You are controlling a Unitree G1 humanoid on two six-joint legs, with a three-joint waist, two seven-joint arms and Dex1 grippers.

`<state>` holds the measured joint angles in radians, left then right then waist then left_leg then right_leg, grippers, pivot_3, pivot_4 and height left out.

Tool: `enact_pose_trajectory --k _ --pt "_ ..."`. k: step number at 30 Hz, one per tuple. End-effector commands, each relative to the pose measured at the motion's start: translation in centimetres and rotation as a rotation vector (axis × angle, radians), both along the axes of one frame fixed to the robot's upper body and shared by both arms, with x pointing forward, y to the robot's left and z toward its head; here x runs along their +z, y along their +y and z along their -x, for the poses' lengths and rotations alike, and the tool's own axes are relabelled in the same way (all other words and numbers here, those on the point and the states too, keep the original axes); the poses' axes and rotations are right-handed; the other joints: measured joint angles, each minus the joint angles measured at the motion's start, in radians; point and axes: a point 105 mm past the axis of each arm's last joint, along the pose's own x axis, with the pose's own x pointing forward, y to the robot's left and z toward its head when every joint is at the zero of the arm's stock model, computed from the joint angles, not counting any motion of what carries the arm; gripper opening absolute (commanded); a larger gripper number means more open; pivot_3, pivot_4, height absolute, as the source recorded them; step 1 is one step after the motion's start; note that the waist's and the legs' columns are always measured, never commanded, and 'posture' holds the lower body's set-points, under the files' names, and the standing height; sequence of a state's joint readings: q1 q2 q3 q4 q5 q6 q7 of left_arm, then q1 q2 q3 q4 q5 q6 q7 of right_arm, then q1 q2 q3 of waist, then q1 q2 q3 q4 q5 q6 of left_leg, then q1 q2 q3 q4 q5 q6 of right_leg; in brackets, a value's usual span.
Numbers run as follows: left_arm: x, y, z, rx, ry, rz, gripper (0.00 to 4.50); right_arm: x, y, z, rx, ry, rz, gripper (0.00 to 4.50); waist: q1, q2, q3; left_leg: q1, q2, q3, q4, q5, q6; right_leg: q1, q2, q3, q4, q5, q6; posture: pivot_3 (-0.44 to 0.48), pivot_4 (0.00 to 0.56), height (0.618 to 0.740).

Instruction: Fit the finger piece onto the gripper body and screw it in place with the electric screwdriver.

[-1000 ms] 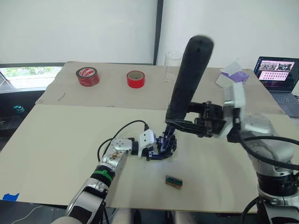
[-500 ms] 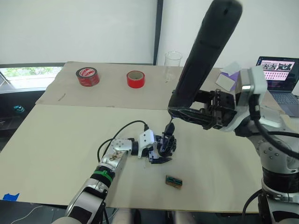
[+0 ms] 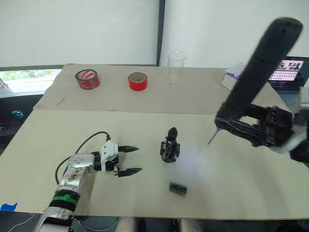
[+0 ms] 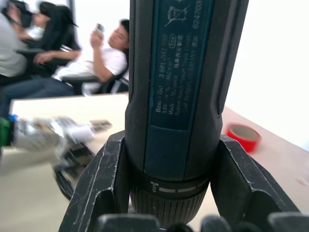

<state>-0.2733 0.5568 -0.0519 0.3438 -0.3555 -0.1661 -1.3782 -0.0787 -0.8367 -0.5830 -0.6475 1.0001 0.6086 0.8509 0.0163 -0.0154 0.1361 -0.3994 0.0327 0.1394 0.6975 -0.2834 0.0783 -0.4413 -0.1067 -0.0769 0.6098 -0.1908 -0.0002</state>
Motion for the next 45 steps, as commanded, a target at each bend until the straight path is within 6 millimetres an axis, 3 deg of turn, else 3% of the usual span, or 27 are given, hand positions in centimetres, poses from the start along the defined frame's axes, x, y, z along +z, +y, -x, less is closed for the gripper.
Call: enact_pose_trajectory --k 1,9,13,19,24,34,45 --pt "1.9 0.5 0.5 -0.038 -0.045 0.022 4.47 -0.1 -1.5 1.7 -0.073 -0.079 0.038 1.91 0.008 0.0 0.0 0.0 0.0 0.0 0.0 0.0 0.0 0.0 0.0 0.0 0.0 0.0 0.0 0.0 0.15 0.74" --pt "2.1 0.6 1.7 -0.071 -0.039 0.022 4.47 -4.0 -5.0 2.8 -0.229 -0.021 0.053 1.91 0.007 0.0 0.0 0.0 -0.002 0.001 0.002 -0.001 0.002 0.001 0.0 0.003 -0.001 -0.004 0.007 0.0 0.15 0.74" --pt "1.8 0.5 2.2 -0.098 -0.034 0.007 4.47 -4.6 -5.0 2.7 -0.238 -0.026 0.05 1.91 -0.001 0.002 0.002 0.001 -0.001 0.001 0.001 0.0 0.0 0.001 0.0 0.003 0.001 -0.006 0.004 0.0 0.15 0.74" --pt "1.8 -2.0 3.0 -0.176 -0.055 -0.013 4.47 -4.2 -5.0 1.2 -0.314 -0.073 0.012 1.91 -0.003 0.002 0.002 0.002 -0.001 0.001 0.001 0.0 0.0 0.001 0.0 0.004 0.0 -0.007 0.002 0.0 0.15 0.74" --pt "1.8 -5.2 3.6 -0.244 -0.068 -0.016 4.47 -3.9 -1.4 2.2 -0.064 -0.043 -0.07 1.91 -0.001 0.003 0.002 0.001 -0.002 0.001 0.0 0.0 0.0 0.001 0.001 0.004 0.0 -0.003 -0.001 0.0 0.15 0.74" --pt "1.6 -7.1 4.6 -0.257 -0.059 0.002 4.47 -4.6 5.5 4.7 0.29 -0.023 -0.093 1.91 -0.004 0.002 0.003 0.002 -0.001 0.001 0.0 0.0 0.0 0.001 0.007 0.007 0.001 -0.007 0.002 0.0 0.15 0.74" --pt "0.1 -10.9 6.1 -0.309 -0.027 -0.025 4.47 -5.4 7.0 3.9 0.378 -0.019 -0.062 1.91 0.004 0.001 0.004 0.001 -0.001 0.001 0.002 -0.001 0.002 0.001 0.007 0.007 0.0 -0.003 -0.004 0.0 0.15 0.74"
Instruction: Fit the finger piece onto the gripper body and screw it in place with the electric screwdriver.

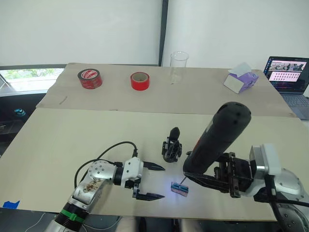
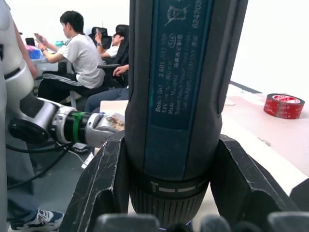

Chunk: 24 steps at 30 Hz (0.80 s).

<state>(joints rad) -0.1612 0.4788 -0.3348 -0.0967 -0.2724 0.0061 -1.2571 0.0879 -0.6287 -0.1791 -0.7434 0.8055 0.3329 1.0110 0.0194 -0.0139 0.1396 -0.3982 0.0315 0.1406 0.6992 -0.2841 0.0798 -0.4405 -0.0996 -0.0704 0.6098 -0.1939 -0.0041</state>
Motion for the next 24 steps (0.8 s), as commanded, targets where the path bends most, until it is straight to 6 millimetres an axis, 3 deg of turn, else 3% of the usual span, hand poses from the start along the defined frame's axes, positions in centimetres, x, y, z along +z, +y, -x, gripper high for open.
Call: enact_pose_trajectory --k 1,16,24 --pt "-0.1 -1.6 0.1 -0.016 -0.02 -0.005 4.47 1.0 0.4 0.3 0.026 -0.064 -0.016 1.91 0.003 0.0 0.0 0.0 0.0 0.0 0.0 0.0 0.0 0.0 0.0 0.0 0.0 0.0 0.0 0.0 0.15 0.74" --pt "-2.6 -2.7 0.4 -0.032 -0.004 -0.085 4.47 -0.3 1.0 -0.1 0.031 -0.053 0.022 1.91 0.002 0.0 0.0 0.0 0.0 0.0 0.002 0.0 0.0 0.0 0.001 0.0 0.001 -0.002 0.003 0.0 0.15 0.74" --pt "-2.3 -3.5 0.5 -0.02 0.001 -0.074 4.47 -0.6 1.0 -0.2 0.014 -0.049 0.023 1.91 0.011 0.0 0.0 0.0 0.0 0.0 0.003 0.0 0.001 0.001 0.0 0.0 0.001 -0.002 0.003 0.0 0.15 0.74"
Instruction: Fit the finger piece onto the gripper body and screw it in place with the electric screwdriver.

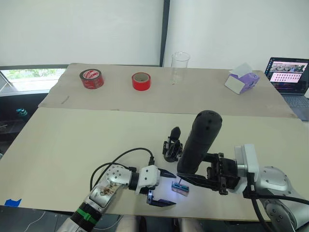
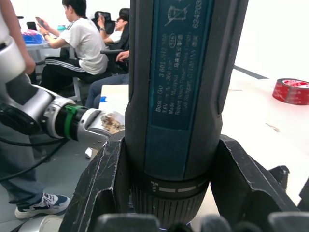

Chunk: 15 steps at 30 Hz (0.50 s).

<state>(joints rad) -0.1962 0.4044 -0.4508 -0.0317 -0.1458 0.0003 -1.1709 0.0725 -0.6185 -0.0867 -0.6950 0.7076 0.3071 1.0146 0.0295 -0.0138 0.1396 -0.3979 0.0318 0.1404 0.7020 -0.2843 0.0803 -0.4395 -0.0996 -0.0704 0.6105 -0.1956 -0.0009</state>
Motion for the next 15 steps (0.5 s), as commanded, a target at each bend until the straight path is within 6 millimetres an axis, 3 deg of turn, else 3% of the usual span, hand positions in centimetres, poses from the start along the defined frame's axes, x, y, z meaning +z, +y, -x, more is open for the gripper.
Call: enact_pose_trajectory --k 1,15 --pt "0.0 -0.6 0.4 -0.013 0.006 -0.005 4.47 1.1 0.2 0.5 0.013 -0.073 -0.023 1.91 0.002 0.0 0.0 0.0 0.0 0.0 0.0 0.0 0.0 0.0 0.0 0.0 0.0 0.0 0.0 0.0 0.15 0.74" --pt "1.8 -0.5 0.1 -0.013 -0.03 0.034 4.47 0.6 -0.3 0.6 0.004 -0.06 0.004 1.91 0.007 0.0 0.0 0.0 0.0 0.0 0.0 0.0 0.0 0.0 0.001 0.0 0.0 0.0 0.0 0.0 0.15 0.74"
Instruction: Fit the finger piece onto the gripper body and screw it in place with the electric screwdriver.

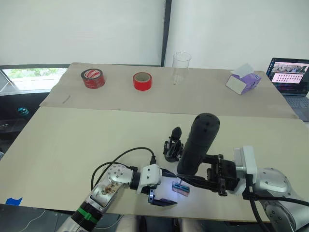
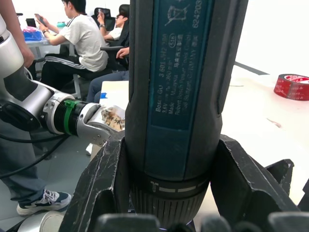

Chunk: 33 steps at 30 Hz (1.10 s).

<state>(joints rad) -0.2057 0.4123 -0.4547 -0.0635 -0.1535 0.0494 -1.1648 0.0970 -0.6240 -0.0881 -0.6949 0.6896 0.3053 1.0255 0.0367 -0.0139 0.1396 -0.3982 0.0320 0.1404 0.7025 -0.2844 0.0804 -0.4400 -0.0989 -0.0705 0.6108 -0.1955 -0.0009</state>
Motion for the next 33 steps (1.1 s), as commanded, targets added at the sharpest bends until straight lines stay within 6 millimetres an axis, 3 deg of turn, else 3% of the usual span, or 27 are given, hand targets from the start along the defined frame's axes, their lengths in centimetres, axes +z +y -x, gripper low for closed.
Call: enact_pose_trajectory --k 1,33 --pt "1.4 -0.4 0.2 -0.015 -0.038 0.046 4.47 1.2 -0.2 0.4 0.008 -0.075 -0.017 1.91 0.0 0.0 0.0 0.0 0.0 0.0 0.0 0.0 0.0 0.0 0.0 0.0 0.0 0.0 0.0 0.0 0.15 0.74" --pt "-0.5 -0.4 0.2 0.002 -0.021 0.027 4.47 0.5 -0.3 0.1 -0.002 -0.07 -0.019 1.91 0.0 0.0 0.0 0.0 0.0 0.0 0.001 0.0 0.0 0.0 0.0 0.0 0.0 0.0 0.0 0.0 0.15 0.74"
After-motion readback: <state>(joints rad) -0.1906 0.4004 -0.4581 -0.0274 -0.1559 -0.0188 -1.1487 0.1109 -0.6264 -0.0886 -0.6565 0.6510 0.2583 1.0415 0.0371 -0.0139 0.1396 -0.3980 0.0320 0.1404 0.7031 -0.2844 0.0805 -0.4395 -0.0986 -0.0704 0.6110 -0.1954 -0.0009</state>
